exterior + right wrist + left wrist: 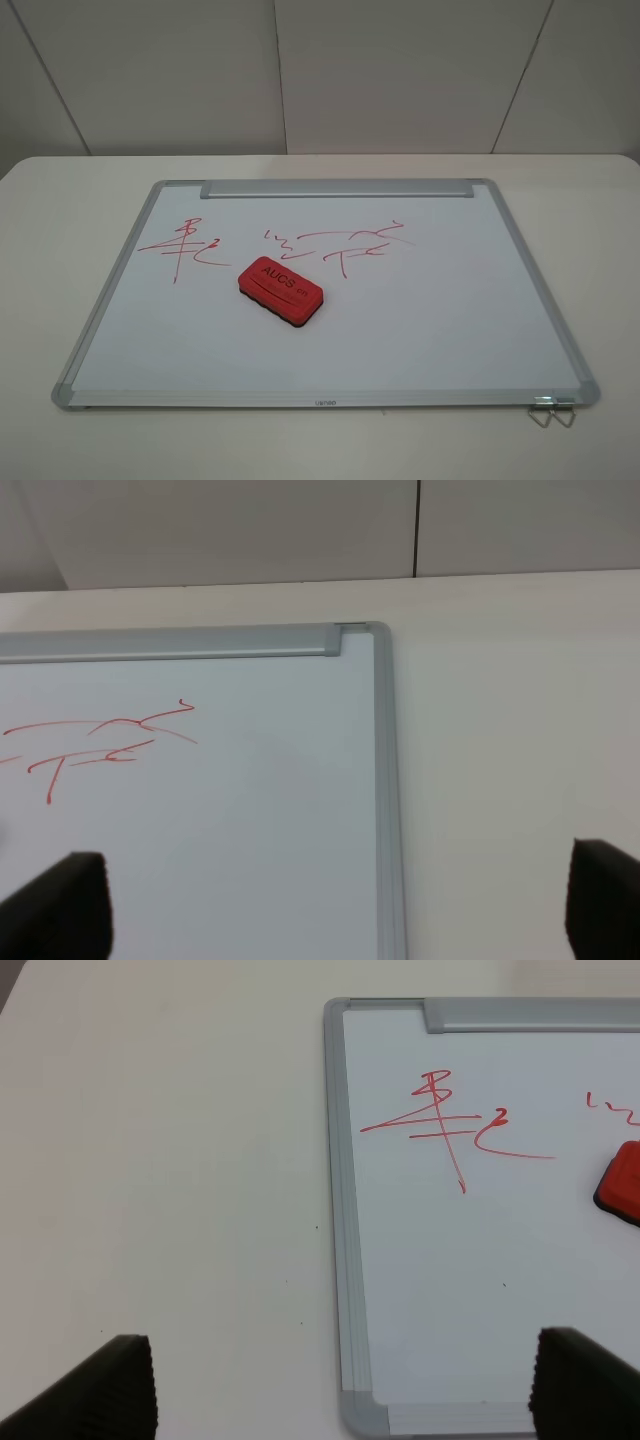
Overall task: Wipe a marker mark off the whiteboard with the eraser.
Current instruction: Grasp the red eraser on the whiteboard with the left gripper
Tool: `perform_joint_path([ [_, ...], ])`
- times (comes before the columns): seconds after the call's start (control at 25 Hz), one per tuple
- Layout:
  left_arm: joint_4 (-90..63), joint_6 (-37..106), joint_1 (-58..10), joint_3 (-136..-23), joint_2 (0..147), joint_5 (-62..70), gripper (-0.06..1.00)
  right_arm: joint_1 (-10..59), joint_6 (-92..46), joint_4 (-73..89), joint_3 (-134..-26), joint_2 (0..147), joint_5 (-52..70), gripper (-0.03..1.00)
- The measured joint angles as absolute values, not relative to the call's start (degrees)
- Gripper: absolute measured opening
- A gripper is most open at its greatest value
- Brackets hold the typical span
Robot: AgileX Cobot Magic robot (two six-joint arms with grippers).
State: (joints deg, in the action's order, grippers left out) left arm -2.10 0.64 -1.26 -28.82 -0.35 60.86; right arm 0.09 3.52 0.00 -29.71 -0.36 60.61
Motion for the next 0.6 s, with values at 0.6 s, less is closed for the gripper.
perform_joint_path([
  [0.6,-8.5,8.9,-1.3,-32.3,20.2,54.8,0.75,0.1,3.5,0.0,-29.7,-0.4,60.6,0.83],
])
